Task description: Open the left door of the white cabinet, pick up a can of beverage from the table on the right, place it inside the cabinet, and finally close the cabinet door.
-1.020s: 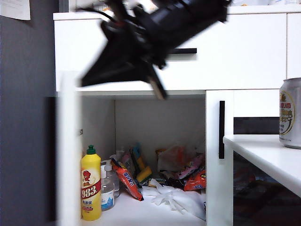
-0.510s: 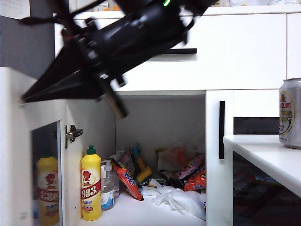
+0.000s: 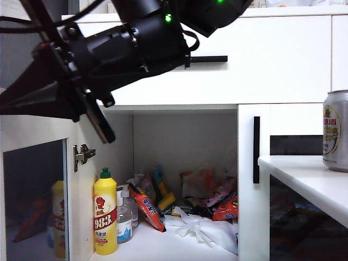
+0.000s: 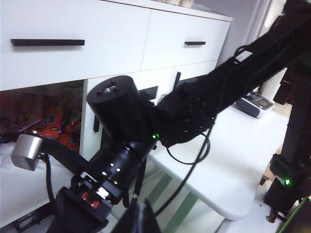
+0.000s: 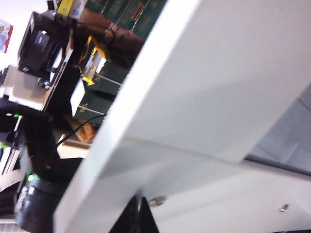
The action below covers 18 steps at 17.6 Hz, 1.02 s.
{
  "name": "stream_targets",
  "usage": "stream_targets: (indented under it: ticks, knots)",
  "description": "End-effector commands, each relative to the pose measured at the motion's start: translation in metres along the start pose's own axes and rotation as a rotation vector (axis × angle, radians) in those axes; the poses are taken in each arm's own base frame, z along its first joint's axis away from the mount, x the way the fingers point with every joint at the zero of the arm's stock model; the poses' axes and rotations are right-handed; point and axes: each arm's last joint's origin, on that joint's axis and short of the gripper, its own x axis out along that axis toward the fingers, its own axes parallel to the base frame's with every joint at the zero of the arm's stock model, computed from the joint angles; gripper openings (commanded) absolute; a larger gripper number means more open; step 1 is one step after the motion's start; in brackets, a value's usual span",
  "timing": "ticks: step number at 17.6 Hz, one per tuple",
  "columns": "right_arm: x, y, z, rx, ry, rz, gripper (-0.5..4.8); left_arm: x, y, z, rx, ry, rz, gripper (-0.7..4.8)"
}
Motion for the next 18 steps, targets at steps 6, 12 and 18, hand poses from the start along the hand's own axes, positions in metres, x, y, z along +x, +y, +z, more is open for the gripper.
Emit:
stream_targets:
  ticks: [6,12,18]
  knots:
    - [-0.004,0.004,0.005,-0.059,-0.028,0.014,-0.06,0.000,0.000,0.001,-0.002,-0.005,-0.005,-0.05]
    - [-0.128,0.073,0.050,-0.303,-0.454,-0.084,-0.06,0.000,-0.001,0.009,-0.002,-0.086,-0.013,-0.05]
    - [-0.288,0.171,-0.036,-0.533,-0.802,-0.740,-0.06,0.024,-0.004,0.003,-0.009,-0.137,-0.097,-0.05]
